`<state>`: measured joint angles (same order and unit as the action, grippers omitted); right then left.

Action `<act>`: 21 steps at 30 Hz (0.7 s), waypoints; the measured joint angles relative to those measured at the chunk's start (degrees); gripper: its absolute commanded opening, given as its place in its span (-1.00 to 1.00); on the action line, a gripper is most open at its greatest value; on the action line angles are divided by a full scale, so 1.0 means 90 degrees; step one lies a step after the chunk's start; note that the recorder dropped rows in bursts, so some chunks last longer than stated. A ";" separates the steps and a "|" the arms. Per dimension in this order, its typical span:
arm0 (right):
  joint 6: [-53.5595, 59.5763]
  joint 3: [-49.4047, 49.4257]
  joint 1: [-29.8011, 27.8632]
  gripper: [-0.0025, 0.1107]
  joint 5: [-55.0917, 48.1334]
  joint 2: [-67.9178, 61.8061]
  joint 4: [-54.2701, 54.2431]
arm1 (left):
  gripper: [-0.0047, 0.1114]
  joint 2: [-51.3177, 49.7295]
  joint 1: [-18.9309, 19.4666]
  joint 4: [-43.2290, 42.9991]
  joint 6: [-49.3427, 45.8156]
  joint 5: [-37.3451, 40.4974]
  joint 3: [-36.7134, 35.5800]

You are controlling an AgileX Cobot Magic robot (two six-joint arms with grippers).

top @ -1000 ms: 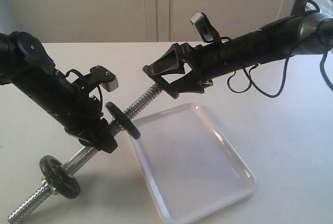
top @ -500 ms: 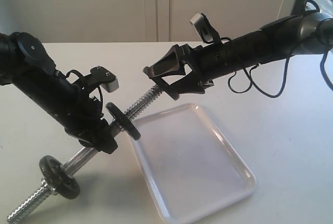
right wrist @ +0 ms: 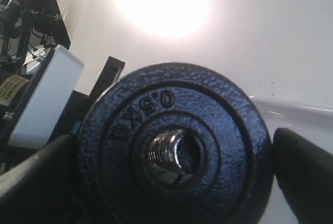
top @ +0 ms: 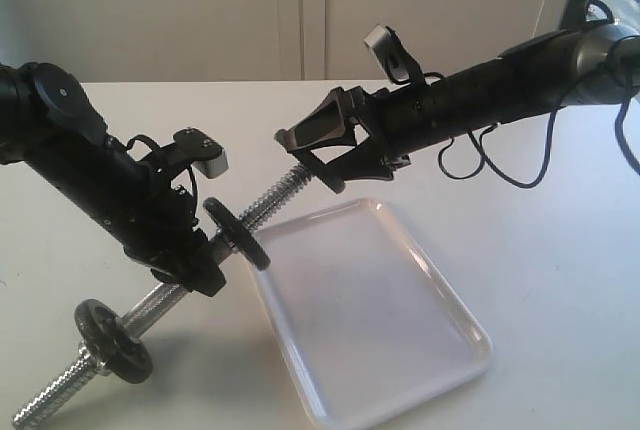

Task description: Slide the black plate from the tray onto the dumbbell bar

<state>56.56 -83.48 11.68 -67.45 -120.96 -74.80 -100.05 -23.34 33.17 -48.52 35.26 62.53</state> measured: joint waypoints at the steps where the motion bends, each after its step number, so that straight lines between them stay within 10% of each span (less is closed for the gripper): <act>1: 0.0015 0.0000 0.0000 -0.96 0.0000 0.0000 -0.0030 | -0.92 0.0000 0.0000 0.0000 0.0000 0.0000 0.0000; 21: 0.0162 0.0000 -0.0154 -0.96 -0.0023 0.0000 -0.0259 | -0.92 0.0000 0.0000 0.0000 0.0000 0.0000 0.0000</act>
<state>58.02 -83.48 10.29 -67.65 -120.96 -77.13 -100.05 -23.34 33.17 -48.52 35.26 62.53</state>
